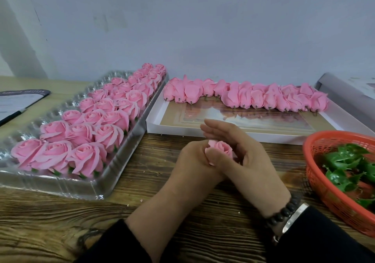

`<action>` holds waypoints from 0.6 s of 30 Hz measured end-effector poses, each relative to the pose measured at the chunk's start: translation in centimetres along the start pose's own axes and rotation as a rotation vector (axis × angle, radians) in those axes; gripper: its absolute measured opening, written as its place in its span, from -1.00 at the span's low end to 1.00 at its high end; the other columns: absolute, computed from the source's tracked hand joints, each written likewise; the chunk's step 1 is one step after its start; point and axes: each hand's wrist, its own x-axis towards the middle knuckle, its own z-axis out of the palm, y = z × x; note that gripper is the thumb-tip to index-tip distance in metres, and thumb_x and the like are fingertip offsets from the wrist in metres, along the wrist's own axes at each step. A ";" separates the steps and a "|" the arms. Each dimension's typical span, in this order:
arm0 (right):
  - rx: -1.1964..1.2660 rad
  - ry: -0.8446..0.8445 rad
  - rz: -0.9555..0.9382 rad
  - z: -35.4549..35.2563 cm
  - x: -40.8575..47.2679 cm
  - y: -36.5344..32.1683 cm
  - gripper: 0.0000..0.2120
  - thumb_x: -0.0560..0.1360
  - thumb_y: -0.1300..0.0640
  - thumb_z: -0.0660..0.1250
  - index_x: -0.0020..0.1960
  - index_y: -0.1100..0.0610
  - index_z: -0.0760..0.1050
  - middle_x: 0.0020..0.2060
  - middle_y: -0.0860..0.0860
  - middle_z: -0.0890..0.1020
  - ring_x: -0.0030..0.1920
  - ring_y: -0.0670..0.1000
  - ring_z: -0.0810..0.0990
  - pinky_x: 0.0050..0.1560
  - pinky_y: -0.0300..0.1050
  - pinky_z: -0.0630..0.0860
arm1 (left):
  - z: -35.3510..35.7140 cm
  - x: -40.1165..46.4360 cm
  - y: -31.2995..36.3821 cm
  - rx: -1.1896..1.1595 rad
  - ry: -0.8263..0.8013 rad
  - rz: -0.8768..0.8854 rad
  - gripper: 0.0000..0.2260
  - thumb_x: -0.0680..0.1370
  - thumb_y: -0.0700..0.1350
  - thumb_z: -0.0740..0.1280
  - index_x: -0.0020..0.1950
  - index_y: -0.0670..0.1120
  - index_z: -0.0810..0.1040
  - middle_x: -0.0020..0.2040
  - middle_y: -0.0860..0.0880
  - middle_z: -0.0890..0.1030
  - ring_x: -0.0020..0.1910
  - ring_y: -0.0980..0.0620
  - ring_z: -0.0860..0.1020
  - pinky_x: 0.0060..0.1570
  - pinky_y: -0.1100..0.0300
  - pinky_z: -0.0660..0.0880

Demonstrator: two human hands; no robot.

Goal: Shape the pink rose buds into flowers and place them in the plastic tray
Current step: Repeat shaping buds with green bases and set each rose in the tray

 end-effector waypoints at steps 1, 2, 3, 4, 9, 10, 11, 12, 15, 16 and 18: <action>-0.011 0.015 -0.002 0.2 0.0 0.0 -0.52 0.30 -0.22 0.33 0.19 -0.14 0.47 0.12 -0.20 0.60 0.17 -0.26 0.52 0.14 -0.35 0.45 | 0.1 0.0 0.0 0.028 0.019 0.015 -0.70 0.42 -0.24 0.37 -0.40 0.12 0.47 -0.44 0.21 0.56 -0.39 0.30 0.52 -0.37 0.49 0.38; -0.023 0.031 -0.003 0.4 0.0 0.0 -0.55 0.33 -0.24 0.26 0.18 -0.13 0.49 0.10 -0.21 0.61 0.15 -0.26 0.53 0.13 -0.36 0.44 | 0.3 0.0 -0.1 0.067 0.031 0.033 -0.71 0.42 -0.23 0.36 -0.39 0.13 0.47 -0.43 0.20 0.56 -0.36 0.29 0.53 -0.34 0.49 0.38; -0.036 0.048 -0.003 0.6 0.0 0.0 -0.58 0.36 -0.23 0.23 0.15 -0.12 0.51 0.06 -0.21 0.62 0.12 -0.27 0.54 0.09 -0.40 0.43 | 0.5 -0.1 -0.1 0.113 0.036 0.045 -0.71 0.44 -0.21 0.34 -0.37 0.15 0.47 -0.40 0.18 0.57 -0.32 0.28 0.54 -0.32 0.47 0.40; -0.060 0.064 -0.007 0.8 0.0 0.0 -0.64 0.41 -0.20 0.22 0.13 -0.10 0.54 0.01 -0.22 0.64 0.08 -0.29 0.55 0.05 -0.43 0.42 | 0.6 -0.1 -0.3 0.155 0.040 0.047 -0.71 0.47 -0.20 0.31 -0.36 0.16 0.47 -0.38 0.16 0.58 -0.29 0.28 0.55 -0.30 0.46 0.41; -0.170 0.057 0.000 1.1 0.2 0.1 -0.71 0.47 0.00 0.13 0.06 -0.11 0.57 -0.07 -0.29 0.62 0.03 -0.31 0.54 0.05 -0.44 0.38 | 1.0 0.0 -0.5 0.127 0.042 -0.035 -0.72 0.47 -0.26 0.33 -0.30 0.10 0.46 -0.38 0.15 0.54 -0.31 0.39 0.52 -0.34 0.53 0.37; -0.185 0.029 0.004 0.9 0.2 0.2 -0.71 0.46 0.02 0.13 0.06 -0.12 0.57 -0.05 -0.31 0.61 0.05 -0.32 0.52 0.09 -0.44 0.36 | 1.0 0.0 -0.4 0.073 -0.001 -0.066 -0.78 0.45 -0.27 0.35 -0.23 0.06 0.50 -0.34 0.15 0.56 -0.29 0.38 0.53 -0.32 0.53 0.38; -0.204 -0.009 0.005 0.8 0.3 0.2 -0.69 0.46 0.04 0.12 0.07 -0.12 0.57 0.00 -0.31 0.60 0.10 -0.32 0.51 0.14 -0.42 0.34 | 0.9 0.1 -0.4 0.067 -0.054 -0.068 -0.83 0.44 -0.28 0.35 -0.16 0.01 0.52 -0.28 0.15 0.56 -0.27 0.38 0.53 -0.28 0.53 0.39; -0.221 -0.053 0.005 0.7 0.4 0.2 -0.69 0.46 0.05 0.12 0.07 -0.11 0.58 0.06 -0.29 0.59 0.14 -0.31 0.49 0.20 -0.39 0.32 | 0.9 0.2 -0.5 0.102 -0.097 -0.041 -0.85 0.44 -0.28 0.35 -0.09 -0.03 0.52 -0.23 0.17 0.55 -0.24 0.39 0.51 -0.23 0.53 0.39; -0.233 -0.143 0.005 0.6 0.3 0.2 -0.67 0.45 0.08 0.13 0.08 -0.13 0.58 0.08 -0.26 0.60 0.17 -0.30 0.48 0.24 -0.37 0.32 | 0.5 0.4 -0.2 0.183 -0.188 0.056 -0.81 0.47 -0.29 0.31 0.08 -0.17 0.52 -0.10 0.08 0.51 -0.11 0.36 0.41 -0.13 0.59 0.33; -0.237 -0.156 0.006 0.5 0.3 0.2 -0.66 0.45 0.08 0.13 0.09 -0.14 0.57 0.06 -0.27 0.61 0.16 -0.31 0.49 0.22 -0.38 0.33 | 0.5 0.4 -0.2 0.211 -0.210 0.076 -0.80 0.48 -0.29 0.29 0.10 -0.21 0.52 -0.09 0.07 0.49 -0.08 0.38 0.35 -0.14 0.61 0.29; -0.246 -0.170 0.008 0.4 0.3 0.2 -0.68 0.45 0.05 0.14 0.09 -0.18 0.57 0.03 -0.28 0.63 0.12 -0.30 0.51 0.17 -0.38 0.36 | 0.4 0.3 -0.1 0.254 -0.238 0.089 -0.81 0.51 -0.28 0.27 0.10 -0.23 0.52 -0.15 0.13 0.43 -0.13 0.42 0.33 -0.18 0.66 0.27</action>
